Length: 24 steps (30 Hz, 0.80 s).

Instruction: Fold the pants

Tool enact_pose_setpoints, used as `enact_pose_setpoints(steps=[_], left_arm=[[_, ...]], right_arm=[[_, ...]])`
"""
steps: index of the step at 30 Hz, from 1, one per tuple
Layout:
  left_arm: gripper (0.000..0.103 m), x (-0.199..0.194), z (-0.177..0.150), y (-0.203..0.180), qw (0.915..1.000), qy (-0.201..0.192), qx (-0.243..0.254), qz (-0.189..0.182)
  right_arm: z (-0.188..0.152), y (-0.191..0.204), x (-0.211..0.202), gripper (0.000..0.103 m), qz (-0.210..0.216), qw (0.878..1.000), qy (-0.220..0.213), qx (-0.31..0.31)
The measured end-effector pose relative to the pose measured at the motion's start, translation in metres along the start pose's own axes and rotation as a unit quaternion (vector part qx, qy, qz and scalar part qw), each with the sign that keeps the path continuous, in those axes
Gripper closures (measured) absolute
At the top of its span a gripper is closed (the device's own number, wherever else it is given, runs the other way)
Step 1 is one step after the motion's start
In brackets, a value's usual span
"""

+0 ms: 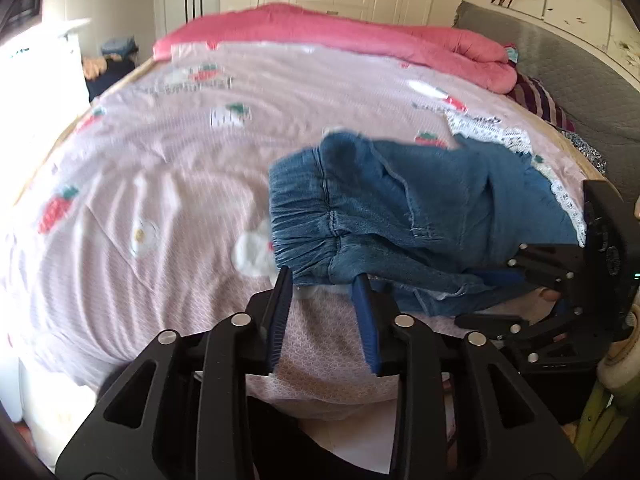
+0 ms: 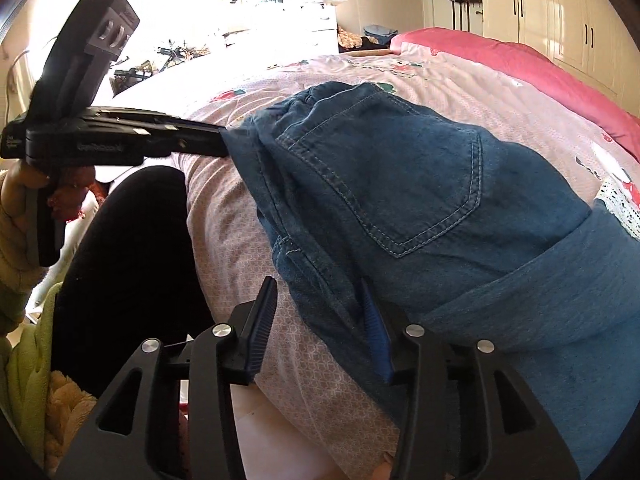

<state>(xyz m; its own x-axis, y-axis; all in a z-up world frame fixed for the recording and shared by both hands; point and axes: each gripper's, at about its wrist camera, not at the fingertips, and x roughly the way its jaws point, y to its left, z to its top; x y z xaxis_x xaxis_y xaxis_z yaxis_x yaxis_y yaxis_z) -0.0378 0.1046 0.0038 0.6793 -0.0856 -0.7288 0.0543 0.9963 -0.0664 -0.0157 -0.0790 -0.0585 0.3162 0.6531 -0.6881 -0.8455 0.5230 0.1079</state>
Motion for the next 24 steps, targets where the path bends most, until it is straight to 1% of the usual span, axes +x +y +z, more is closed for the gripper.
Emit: enact_pose_setpoints(steps=[3, 4, 5, 6, 8, 11, 13, 14, 16, 17, 18, 20, 22, 24], left_arm=[[0.075, -0.014, 0.011, -0.01, 0.9997, -0.021, 0.011, 0.005], [0.075, -0.02, 0.017, -0.014, 0.9994, -0.031, 0.011, 0.008], [0.075, -0.023, 0.021, -0.016, 0.9991, -0.04, 0.011, 0.009], [0.075, -0.025, 0.027, -0.019, 0.9988, -0.047, 0.012, 0.007], [0.075, -0.022, 0.041, -0.027, 0.9987, -0.05, 0.01, -0.009], [0.075, -0.002, 0.053, -0.043, 0.9979, -0.038, 0.012, -0.051], [0.075, 0.018, 0.055, -0.052, 0.9981, -0.018, 0.019, -0.057], [0.075, 0.03, 0.051, -0.056, 0.9982, -0.006, 0.027, -0.053], [0.075, 0.049, 0.04, -0.057, 0.9985, 0.022, 0.038, -0.034], [0.075, 0.062, 0.031, -0.054, 0.9983, 0.039, 0.037, -0.025], [0.075, 0.069, 0.024, -0.05, 0.9981, 0.046, 0.033, -0.022], [0.075, 0.072, 0.014, -0.046, 0.9984, 0.035, 0.034, -0.027], [0.075, 0.071, 0.012, -0.049, 0.9984, 0.029, 0.044, -0.023], [0.075, 0.071, 0.012, -0.047, 0.9984, 0.029, 0.04, -0.026]], right_arm=[[-0.001, 0.001, -0.001, 0.055, 0.004, 1.0, 0.004, -0.002], [-0.001, 0.001, 0.0, 0.052, 0.005, 1.0, 0.006, -0.001], [-0.002, 0.001, 0.001, 0.05, 0.006, 1.0, 0.009, -0.002], [-0.003, 0.001, 0.001, 0.05, 0.006, 1.0, 0.009, -0.002], [-0.003, 0.002, 0.001, 0.048, 0.007, 1.0, 0.01, -0.002], [-0.001, 0.002, 0.0, 0.046, 0.014, 1.0, 0.012, 0.006], [-0.001, -0.001, -0.007, 0.047, 0.018, 1.0, 0.016, 0.015], [-0.002, -0.003, -0.012, 0.048, 0.021, 0.999, 0.015, 0.021], [-0.004, -0.008, -0.025, 0.048, 0.018, 0.999, 0.011, 0.031], [-0.005, -0.011, -0.034, 0.048, 0.012, 0.999, 0.006, 0.038], [-0.006, -0.014, -0.041, 0.048, 0.007, 0.999, -0.001, 0.043], [-0.003, -0.024, -0.057, 0.048, -0.011, 0.998, -0.024, 0.06], [0.004, -0.035, -0.068, 0.048, -0.035, 0.996, -0.045, 0.073], [0.014, -0.049, -0.07, 0.048, -0.072, 0.992, -0.047, 0.091]])
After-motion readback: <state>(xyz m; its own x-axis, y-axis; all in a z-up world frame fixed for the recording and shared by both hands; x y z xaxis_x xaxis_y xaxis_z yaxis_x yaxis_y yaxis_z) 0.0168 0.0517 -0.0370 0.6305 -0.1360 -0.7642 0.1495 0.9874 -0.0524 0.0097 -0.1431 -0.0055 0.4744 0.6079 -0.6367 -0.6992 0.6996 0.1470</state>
